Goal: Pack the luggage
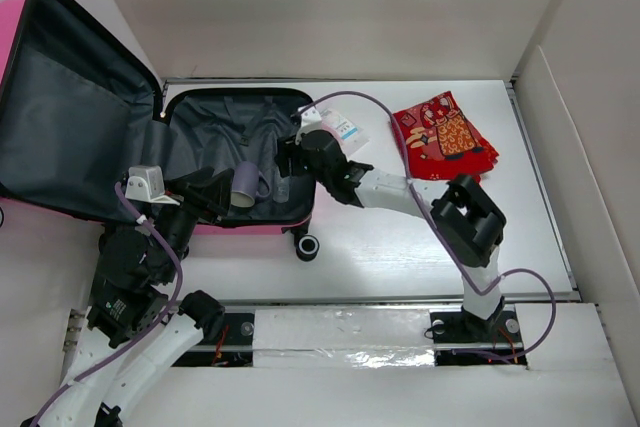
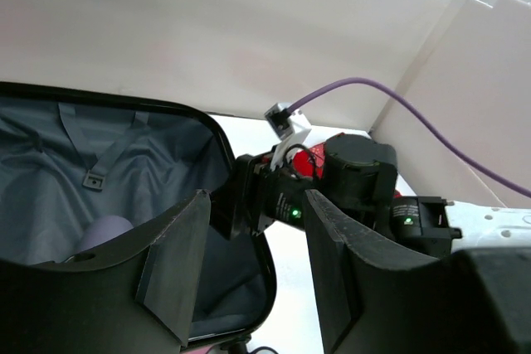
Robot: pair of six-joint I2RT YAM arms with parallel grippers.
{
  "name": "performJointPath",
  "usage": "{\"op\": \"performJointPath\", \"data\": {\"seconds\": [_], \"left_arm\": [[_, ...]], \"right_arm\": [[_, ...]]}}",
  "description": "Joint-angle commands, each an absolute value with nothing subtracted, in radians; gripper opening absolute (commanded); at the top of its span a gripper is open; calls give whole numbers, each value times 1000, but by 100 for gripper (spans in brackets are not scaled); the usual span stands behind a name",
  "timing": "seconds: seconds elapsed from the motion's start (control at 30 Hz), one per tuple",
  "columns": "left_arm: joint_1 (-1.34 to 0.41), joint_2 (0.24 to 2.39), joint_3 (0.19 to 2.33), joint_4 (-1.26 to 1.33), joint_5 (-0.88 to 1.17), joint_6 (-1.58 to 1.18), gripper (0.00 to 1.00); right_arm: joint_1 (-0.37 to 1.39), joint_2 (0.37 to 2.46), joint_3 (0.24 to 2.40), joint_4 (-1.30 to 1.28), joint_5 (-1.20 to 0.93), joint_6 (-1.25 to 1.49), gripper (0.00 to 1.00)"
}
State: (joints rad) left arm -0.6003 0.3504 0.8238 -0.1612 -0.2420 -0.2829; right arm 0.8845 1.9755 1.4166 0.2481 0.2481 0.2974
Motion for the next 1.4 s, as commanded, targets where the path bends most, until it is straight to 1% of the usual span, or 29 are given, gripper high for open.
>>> {"op": "performJointPath", "data": {"seconds": [0.0,0.03,0.07,0.1,0.2,0.23,0.33,0.37,0.4,0.43,0.47,0.5,0.53,0.57,0.6,0.67,0.7,0.8,0.97,1.07,1.1,1.13,1.2,1.27,1.37], "left_arm": [[-598,359,818,-112,-232,-285,45],[-598,357,818,-113,-233,-285,46],[-598,359,818,-114,-233,-284,46],[-598,357,818,-114,-235,-285,46],[-598,356,818,-114,-235,-285,46],[-598,356,818,-112,-235,-285,46],[-598,356,818,-112,-232,-285,46],[-598,356,818,-112,-232,-285,46],[-598,356,818,-112,-232,-285,46],[-598,356,818,-112,-232,-284,46],[-598,357,818,-110,-232,-284,46],[-598,360,818,-110,-232,-284,46],[-598,360,818,-112,-232,-284,46],[-598,362,818,-112,-233,-282,46],[-598,364,818,-113,-235,-282,46],[-598,364,819,-114,-236,-282,46],[-598,364,819,-115,-235,-282,46],[-598,360,818,-114,-235,-281,46],[-598,361,819,-112,-233,-281,46],[-598,359,819,-114,-235,-281,46],[-598,359,818,-114,-235,-281,46],[-598,360,818,-115,-236,-281,45],[-598,361,818,-112,-235,-281,46],[-598,364,818,-113,-233,-281,46],[-598,367,818,-112,-230,-281,46]], "right_arm": [[879,1878,1457,327,281,258,68],[865,1862,1453,328,281,253,66],[856,1849,1445,333,293,239,62],[833,1832,1416,339,307,233,40],[766,1781,1368,347,316,229,2],[714,1775,1338,347,314,227,1],[614,1789,1307,330,319,219,2],[594,1819,1313,312,302,200,10],[574,1842,1327,295,281,183,16],[540,1871,1392,266,253,167,23],[526,1940,1438,183,188,154,30],[506,1980,1541,102,113,112,48],[506,2020,1542,101,112,91,57],[496,2061,1649,13,57,72,63],[495,2136,1701,-35,39,45,74],[485,2201,1820,-136,8,23,79],[485,2245,1842,-152,8,18,82],[476,2282,1859,-155,-41,29,87],[466,2332,1850,-141,-103,60,85],[457,2329,1826,-124,-106,72,61],[457,2318,1810,-112,-106,75,45],[457,2306,1792,-92,-106,75,36],[457,2249,1712,-32,-94,89,21],[457,2173,1624,45,-78,97,15],[457,2090,1548,99,-75,100,14]]}}
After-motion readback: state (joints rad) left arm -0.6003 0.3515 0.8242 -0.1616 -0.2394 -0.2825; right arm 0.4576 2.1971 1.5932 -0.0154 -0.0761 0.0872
